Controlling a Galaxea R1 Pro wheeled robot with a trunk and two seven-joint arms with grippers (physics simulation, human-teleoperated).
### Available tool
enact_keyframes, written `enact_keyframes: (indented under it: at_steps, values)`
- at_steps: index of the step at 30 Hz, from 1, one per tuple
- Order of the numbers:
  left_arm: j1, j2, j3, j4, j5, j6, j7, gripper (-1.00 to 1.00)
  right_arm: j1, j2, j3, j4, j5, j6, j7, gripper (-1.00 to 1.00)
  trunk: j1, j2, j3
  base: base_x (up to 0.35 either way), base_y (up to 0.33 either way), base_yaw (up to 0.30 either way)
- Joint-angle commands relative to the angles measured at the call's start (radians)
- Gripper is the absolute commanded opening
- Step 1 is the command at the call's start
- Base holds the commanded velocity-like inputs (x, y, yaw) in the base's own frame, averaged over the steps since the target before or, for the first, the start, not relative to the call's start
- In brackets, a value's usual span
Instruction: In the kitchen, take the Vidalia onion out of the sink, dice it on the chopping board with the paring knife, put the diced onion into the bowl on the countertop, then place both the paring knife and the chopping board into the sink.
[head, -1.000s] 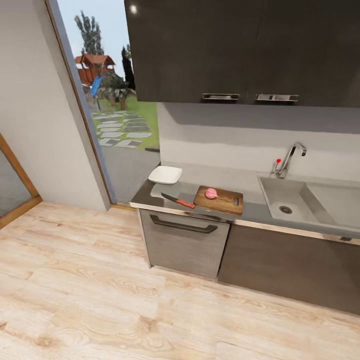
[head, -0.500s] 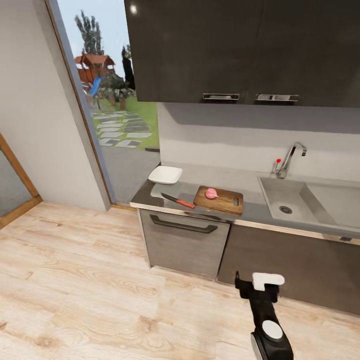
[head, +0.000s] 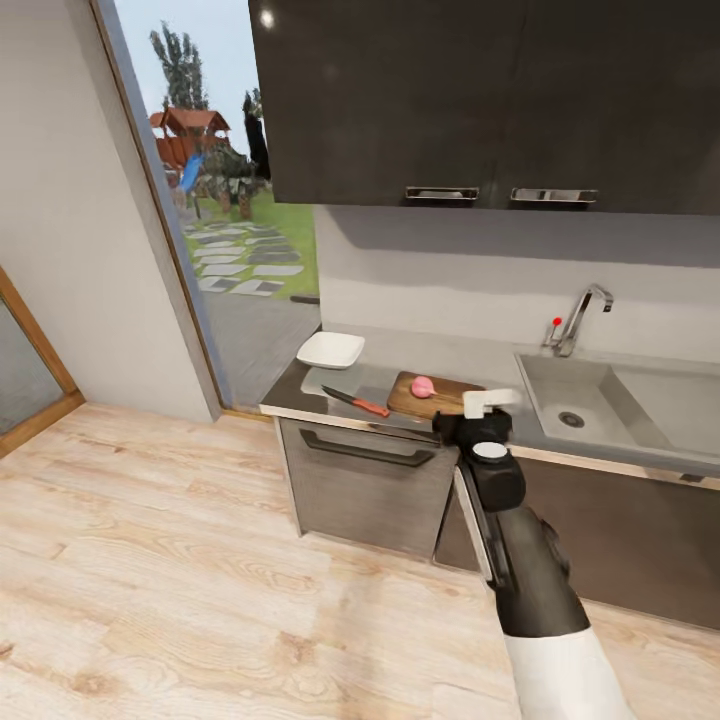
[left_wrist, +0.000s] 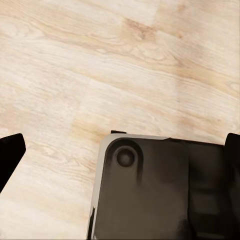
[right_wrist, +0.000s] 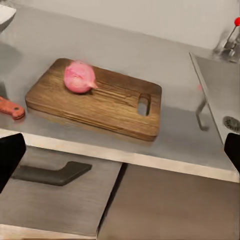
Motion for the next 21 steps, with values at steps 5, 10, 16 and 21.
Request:
enact_keyframes:
  at_steps: [5, 10, 16, 21]
  values:
    - [0.000, -0.001, 0.002, 0.001, 0.009, 0.001, -0.010, 1.00, -0.259, 0.000, 0.002, 0.160, -0.081, 0.154, 0.036, 1.00, 0.001, -0.002, -0.002, 0.000, 0.000, 0.000]
    - [0.000, -0.001, 0.002, 0.002, 0.008, 0.001, -0.010, 1.00, -0.362, 0.000, 0.003, 0.361, -0.126, 0.164, 0.120, 1.00, 0.001, -0.002, -0.002, 0.000, 0.000, 0.000]
    - [0.000, -0.001, 0.002, 0.003, 0.008, 0.001, -0.010, 1.00, -0.380, 0.000, 0.006, 0.397, -0.130, 0.169, 0.349, 1.00, 0.001, -0.002, -0.002, 0.024, 0.020, 0.000]
    - [0.000, -0.001, 0.002, 0.002, 0.008, 0.002, -0.010, 1.00, -0.380, 0.000, 0.023, 0.399, -0.128, 0.169, 0.379, 1.00, 0.001, -0.002, -0.002, 0.182, 0.150, 0.000]
